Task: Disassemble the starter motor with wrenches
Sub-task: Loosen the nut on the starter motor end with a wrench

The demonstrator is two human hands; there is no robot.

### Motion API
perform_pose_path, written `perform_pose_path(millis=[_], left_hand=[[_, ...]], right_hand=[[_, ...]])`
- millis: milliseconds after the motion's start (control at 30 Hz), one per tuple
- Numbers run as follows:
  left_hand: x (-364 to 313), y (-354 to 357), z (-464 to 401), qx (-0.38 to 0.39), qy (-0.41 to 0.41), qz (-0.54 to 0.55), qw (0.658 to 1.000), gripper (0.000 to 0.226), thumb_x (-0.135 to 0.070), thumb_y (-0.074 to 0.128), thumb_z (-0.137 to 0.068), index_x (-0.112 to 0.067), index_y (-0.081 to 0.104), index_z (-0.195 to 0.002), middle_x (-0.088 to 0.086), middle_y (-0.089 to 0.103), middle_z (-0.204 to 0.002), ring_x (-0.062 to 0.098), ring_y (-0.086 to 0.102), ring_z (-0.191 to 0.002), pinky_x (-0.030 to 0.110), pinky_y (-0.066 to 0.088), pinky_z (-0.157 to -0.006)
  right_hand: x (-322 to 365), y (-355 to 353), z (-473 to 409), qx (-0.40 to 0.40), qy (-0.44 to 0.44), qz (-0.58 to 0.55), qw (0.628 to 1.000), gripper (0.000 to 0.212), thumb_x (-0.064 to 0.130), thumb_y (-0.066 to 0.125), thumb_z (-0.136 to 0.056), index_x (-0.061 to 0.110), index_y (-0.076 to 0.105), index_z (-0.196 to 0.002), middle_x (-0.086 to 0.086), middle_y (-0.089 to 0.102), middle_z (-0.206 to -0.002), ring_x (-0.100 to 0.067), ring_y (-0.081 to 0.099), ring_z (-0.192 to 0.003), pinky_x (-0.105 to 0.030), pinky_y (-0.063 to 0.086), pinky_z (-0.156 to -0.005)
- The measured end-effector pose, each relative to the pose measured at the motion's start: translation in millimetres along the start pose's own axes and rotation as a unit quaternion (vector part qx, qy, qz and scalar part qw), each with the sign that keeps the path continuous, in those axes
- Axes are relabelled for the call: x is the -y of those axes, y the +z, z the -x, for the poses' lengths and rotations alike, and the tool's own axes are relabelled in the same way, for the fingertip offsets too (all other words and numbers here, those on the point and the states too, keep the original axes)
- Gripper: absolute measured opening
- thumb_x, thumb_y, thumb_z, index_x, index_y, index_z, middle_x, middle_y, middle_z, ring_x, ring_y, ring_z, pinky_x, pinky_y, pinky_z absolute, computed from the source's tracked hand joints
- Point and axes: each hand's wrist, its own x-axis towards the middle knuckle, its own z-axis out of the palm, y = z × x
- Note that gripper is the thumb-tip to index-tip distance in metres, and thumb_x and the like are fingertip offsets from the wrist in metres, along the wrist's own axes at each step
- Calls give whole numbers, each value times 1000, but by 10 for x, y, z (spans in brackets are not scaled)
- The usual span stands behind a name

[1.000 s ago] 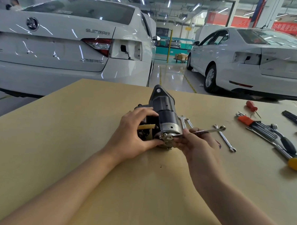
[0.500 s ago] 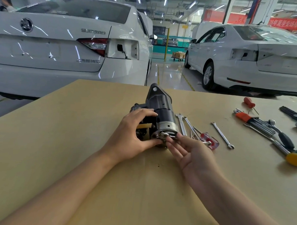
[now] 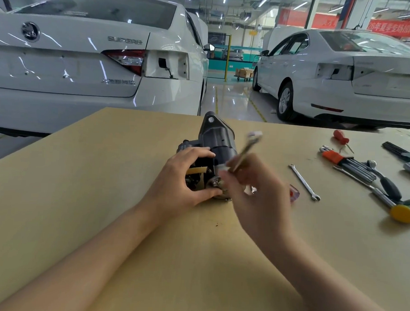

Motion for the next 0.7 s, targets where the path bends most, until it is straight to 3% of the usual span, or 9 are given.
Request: perform_pose_path(millis=[100, 200, 267, 333, 400, 467, 533, 700], left_hand=[[-25, -6, -9, 7, 3, 11, 1000, 57, -21, 72, -67, -21, 60, -123, -7, 58, -132, 11, 54, -123, 42, 43, -105], [-19, -15, -15, 11, 2, 20, 1000, 58, -22, 69, -64, -18, 59, -121, -6, 59, -131, 10, 56, -120, 39, 46, -103], [-15, -12, -12, 7, -15, 30, 999, 59, -27, 82, -64, -24, 57, -117, -11, 59, -129, 5, 56, -119, 35, 47, -102], [-5, -2, -10, 3, -26, 25, 999, 59, -28, 90, -63, -27, 55, -111, -14, 58, -130, 4, 55, -119, 34, 46, -103], [-1, 4, -11, 1, -28, 21, 999, 55, -29, 90, -63, -29, 53, -104, -15, 57, -133, 4, 54, -120, 35, 46, -104], [-3, -1, -14, -1, -26, 23, 999, 52, -30, 89, -63, -30, 51, -99, -13, 57, -133, 4, 55, -120, 35, 46, -104], [2, -2, -14, -3, -23, 20, 1000, 51, -28, 89, -64, -29, 50, -97, -12, 58, -133, 6, 55, -121, 37, 45, -105], [3, -1, -9, -6, -20, 17, 1000, 50, -29, 88, -65, -27, 50, -96, -12, 58, -133, 10, 56, -121, 42, 45, -104]], right_hand=[[-3, 78, 36, 88, -174, 110, 975, 7, 1, 71, -81, 5, 72, -86, -6, 64, -80, -20, 60, -73, -27, 48, -67], [1, 65, 74, 122, -209, 100, 965, 7, 2, 69, -84, 4, 73, -89, -8, 64, -84, -22, 60, -79, -28, 49, -71], [34, 4, 87, 64, -100, 5, 993, 9, 3, 69, -84, 11, 71, -87, -1, 65, -84, -13, 61, -77, -20, 47, -70], [42, -57, 62, -22, 78, -117, 990, 15, 4, 67, -85, 18, 65, -83, 5, 65, -76, -8, 61, -68, -18, 47, -65], [10, -113, 22, -80, 242, -226, 940, 14, 2, 65, -87, 14, 60, -85, -2, 65, -72, -10, 62, -61, -18, 49, -59], [-35, -143, -10, -102, 373, -338, 858, 12, -2, 61, -89, 7, 53, -90, -11, 62, -72, -14, 62, -57, -20, 51, -55], [-69, -138, -17, -111, 437, -390, 803, 13, -7, 58, -89, 4, 50, -91, -12, 60, -66, -16, 61, -52, -21, 51, -51], [-41, -92, -3, -101, 444, -401, 795, 11, -8, 58, -88, 1, 53, -87, -9, 65, -60, -19, 66, -55, -23, 55, -54]])
